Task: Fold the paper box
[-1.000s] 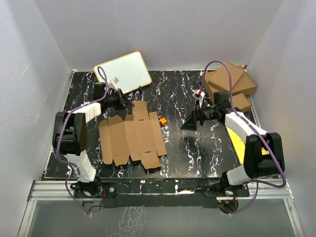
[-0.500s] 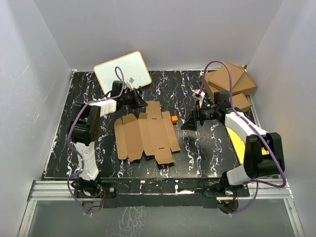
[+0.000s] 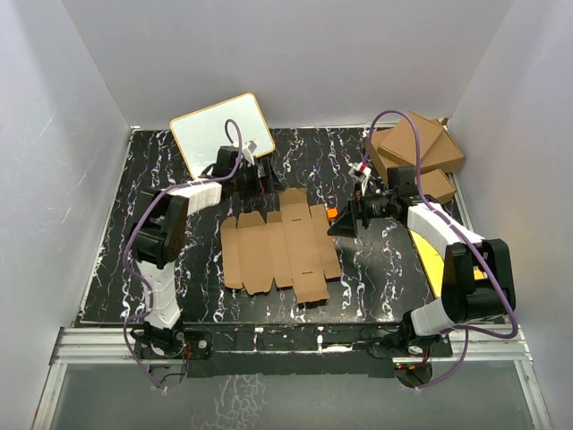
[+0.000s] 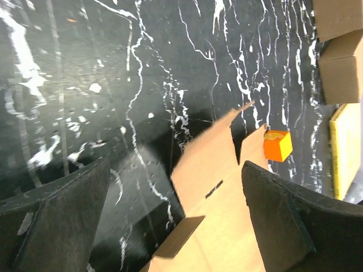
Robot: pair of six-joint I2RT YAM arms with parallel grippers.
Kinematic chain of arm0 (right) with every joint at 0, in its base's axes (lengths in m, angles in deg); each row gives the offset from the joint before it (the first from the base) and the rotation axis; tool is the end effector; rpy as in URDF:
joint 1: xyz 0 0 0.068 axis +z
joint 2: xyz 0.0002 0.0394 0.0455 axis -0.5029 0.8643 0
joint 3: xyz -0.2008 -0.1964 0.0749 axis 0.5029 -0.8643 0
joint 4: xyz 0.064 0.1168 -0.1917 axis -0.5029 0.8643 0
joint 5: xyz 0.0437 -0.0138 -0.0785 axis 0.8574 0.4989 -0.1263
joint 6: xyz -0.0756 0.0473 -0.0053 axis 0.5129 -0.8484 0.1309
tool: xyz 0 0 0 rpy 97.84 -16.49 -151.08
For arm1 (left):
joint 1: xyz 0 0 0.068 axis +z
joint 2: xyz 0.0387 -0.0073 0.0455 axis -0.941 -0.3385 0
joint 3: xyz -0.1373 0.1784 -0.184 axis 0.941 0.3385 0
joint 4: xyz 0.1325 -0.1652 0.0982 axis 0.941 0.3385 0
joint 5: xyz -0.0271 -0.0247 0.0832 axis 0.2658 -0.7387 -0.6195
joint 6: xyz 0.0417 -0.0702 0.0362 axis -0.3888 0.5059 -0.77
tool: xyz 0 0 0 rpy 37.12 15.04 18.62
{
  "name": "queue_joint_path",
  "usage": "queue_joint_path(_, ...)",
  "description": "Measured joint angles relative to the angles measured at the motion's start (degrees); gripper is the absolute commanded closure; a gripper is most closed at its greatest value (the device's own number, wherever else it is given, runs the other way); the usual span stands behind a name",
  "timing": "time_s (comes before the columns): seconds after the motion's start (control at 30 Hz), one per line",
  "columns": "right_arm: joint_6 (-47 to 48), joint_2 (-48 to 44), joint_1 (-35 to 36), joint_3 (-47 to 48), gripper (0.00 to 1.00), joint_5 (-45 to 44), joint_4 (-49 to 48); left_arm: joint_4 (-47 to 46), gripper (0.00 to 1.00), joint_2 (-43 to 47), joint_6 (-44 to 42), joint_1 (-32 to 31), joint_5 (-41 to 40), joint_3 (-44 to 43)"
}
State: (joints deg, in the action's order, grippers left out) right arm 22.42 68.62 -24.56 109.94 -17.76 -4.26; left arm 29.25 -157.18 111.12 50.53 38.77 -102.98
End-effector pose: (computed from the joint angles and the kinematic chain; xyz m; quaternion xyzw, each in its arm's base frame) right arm 0.2613 0.0981 0.2409 -0.3031 0.7589 0.4860 0.3096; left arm 0.4263 -0.1916 0.1852 0.0297 0.8557 -0.3911 0.3374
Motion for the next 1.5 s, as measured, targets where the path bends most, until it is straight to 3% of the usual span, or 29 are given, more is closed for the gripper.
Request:
queue_joint_path(0.13,-0.1,0.6,0.0,0.0,0.02,1.6,0.0,4.3,0.03,7.2,-6.0,0.1,-5.2,1.3)
queue_joint_path(0.3,-0.1,0.7,0.0,0.0,0.02,3.3,0.0,2.2,0.03,25.1,-10.4,0.3,-9.5,10.8)
queue_joint_path(0.53,-0.1,0.7,0.0,0.0,0.02,4.3,0.0,-4.2,0.03,44.9,-7.6,0.9,-14.9,29.3)
queue_joint_path(0.73,-0.1,0.8,0.0,0.0,0.02,4.3,0.0,1.5,0.04,53.0,-6.1,1.3,-17.5,33.6)
queue_joint_path(0.9,-0.1,0.8,0.0,0.0,0.02,4.3,0.0,7.3,0.05,57.3,-5.8,1.5,-19.5,33.6)
queue_joint_path(1.5,-2.9,4.3,0.4,-0.1,0.02,1.7,-3.3,23.1,0.07,56.9,-1.4,3.6,-20.6,34.6)
